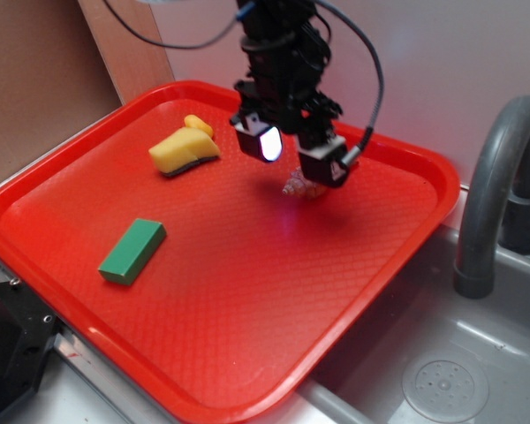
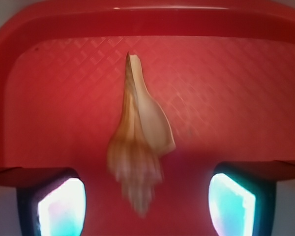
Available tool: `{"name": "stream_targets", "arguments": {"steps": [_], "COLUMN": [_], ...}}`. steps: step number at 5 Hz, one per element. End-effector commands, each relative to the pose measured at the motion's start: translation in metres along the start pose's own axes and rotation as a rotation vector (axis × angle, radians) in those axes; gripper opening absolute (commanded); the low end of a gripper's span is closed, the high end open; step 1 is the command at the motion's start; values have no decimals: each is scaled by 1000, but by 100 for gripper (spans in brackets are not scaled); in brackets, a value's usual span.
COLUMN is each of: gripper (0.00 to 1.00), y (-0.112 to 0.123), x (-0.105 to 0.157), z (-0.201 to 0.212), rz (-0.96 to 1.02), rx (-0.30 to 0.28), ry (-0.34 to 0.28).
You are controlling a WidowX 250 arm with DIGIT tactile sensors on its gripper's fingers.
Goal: Grab the shell.
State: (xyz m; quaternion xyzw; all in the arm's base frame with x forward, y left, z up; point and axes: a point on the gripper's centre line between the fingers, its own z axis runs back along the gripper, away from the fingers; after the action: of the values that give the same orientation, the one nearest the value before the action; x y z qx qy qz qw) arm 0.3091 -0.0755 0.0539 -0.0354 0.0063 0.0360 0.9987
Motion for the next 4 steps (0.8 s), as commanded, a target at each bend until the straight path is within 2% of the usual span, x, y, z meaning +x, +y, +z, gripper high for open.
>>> {"name": "stream_targets", "arguments": {"steps": [1,2,3,4], "gripper": [100,0,0,0], "y": [-10,-4,0,8], "x": [16,16,4,-19], "z": [-15,-21,-2,48], "rz": [-20,-11,15,74], "rx": [-27,-14,80,166], "ry": [-18,-11,-34,-48]}}
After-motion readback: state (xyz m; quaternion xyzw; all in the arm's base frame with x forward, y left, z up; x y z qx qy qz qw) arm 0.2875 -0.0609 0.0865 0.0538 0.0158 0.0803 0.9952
